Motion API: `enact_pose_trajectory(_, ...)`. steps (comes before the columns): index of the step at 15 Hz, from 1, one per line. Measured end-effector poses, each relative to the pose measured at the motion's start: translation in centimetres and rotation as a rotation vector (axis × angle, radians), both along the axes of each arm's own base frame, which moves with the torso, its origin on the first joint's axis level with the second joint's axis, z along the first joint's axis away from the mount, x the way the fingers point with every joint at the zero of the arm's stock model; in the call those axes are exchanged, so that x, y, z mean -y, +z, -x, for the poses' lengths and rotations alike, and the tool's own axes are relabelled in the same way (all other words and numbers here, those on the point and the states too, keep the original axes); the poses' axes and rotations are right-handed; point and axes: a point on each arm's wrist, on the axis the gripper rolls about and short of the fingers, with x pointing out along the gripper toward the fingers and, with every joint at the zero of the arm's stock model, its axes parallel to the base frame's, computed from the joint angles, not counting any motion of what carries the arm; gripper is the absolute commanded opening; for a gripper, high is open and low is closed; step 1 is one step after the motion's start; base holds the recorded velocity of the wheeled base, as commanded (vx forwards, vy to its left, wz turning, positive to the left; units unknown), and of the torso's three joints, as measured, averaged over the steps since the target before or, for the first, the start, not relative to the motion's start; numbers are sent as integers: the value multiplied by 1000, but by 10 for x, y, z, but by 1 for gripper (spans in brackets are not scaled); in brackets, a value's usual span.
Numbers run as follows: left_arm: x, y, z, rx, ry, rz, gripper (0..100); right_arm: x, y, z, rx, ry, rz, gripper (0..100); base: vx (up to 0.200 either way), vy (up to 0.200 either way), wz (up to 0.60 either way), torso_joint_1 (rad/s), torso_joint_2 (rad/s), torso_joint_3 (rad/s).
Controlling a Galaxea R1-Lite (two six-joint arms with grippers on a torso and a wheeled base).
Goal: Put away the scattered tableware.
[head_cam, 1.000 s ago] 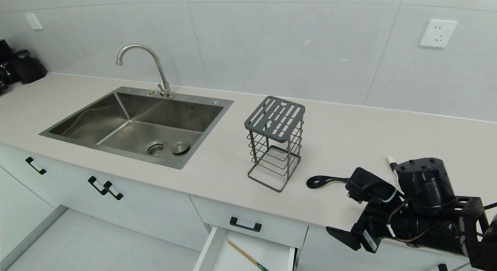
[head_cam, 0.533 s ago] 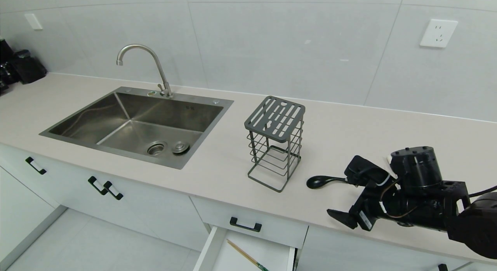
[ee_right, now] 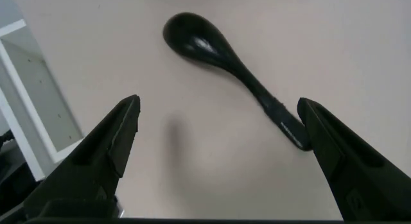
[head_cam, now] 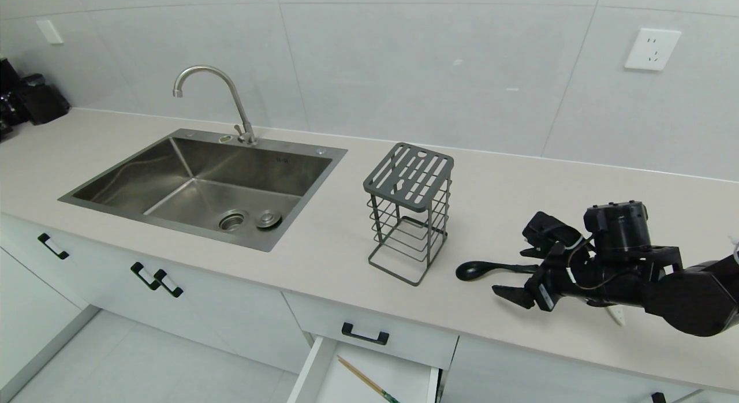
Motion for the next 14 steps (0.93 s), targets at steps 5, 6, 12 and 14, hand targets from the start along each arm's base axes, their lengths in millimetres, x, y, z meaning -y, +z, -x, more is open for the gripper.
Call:
enact_pose_trajectory(5,0,0,0,0,0,0,100,-5,-11,-23,4,3,-6,100,0,0,0,0,0,0)
enact_pose_trajectory(6,0,0,0,0,0,0,100,-6,-14,-27,3,6,-6,100,0,0,0,0,0,0)
enact_pose_trajectory(12,0,0,0,0,0,0,100,-19,-28,-41,20,23,-9,100,0,0,0,0,0,0)
enact_pose_trajectory(14,0,0,0,0,0,0,100,-23,-35,-42,8,30,-4,100,0,0,0,0,0,0)
